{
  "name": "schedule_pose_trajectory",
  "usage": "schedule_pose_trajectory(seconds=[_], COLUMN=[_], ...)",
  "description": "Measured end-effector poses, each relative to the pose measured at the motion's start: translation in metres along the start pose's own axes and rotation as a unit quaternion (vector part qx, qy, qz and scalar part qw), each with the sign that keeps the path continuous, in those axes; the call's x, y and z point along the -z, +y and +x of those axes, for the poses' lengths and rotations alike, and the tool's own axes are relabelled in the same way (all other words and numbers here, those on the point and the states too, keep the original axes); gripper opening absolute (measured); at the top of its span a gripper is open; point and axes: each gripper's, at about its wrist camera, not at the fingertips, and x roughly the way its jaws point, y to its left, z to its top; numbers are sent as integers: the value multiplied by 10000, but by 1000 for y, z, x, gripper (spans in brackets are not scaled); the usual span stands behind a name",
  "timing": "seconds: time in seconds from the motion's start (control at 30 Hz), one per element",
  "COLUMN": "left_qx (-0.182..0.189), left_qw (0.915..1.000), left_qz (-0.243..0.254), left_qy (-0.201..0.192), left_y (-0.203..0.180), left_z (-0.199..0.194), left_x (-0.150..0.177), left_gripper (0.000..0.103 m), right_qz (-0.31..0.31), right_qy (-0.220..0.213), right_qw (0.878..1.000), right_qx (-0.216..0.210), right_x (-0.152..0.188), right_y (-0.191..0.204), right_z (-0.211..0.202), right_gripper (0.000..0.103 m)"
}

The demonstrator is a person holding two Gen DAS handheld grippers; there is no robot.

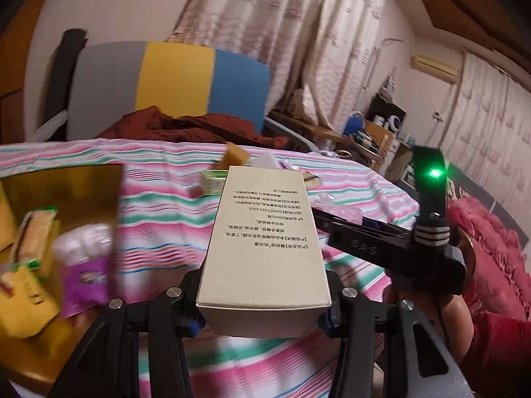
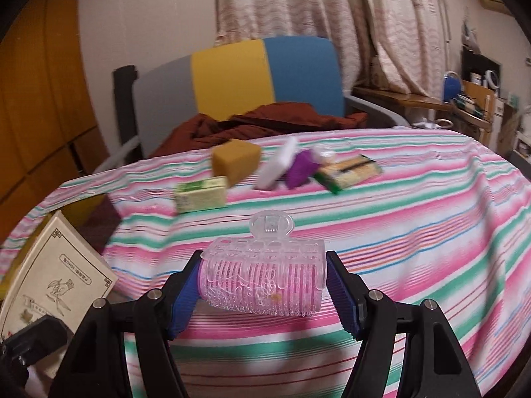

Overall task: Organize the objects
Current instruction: 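Carry the cream box and pink roller to the gold tray and release both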

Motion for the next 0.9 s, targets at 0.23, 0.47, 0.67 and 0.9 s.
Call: schedule_pose_trajectory(seconds=[0.23,0.47,0.67,0.9], left_qx=[-341,-676,-804,-1033], left_qw=[9970,9921,9870,9802], left_qz=[-688,-1052,-1345,-1497], left_qy=[-119,51,347,777], left_y=[58,107,150,179], left_z=[-40,-33,-5,23], left_x=[-4,-30,-56,-70], left_gripper=[51,51,51,51], right_qz=[-162,-164,-195,-875], right_qy=[-87,-148,75,286], right_qw=[9986,9949,9848,9671], right_qx=[-505,-986,-1724,-2370], right_x=[-4,-14,-11,7], right_y=[40,78,118,177], right_z=[-15,-24,-29,-33], right_gripper=[71,71,71,71])
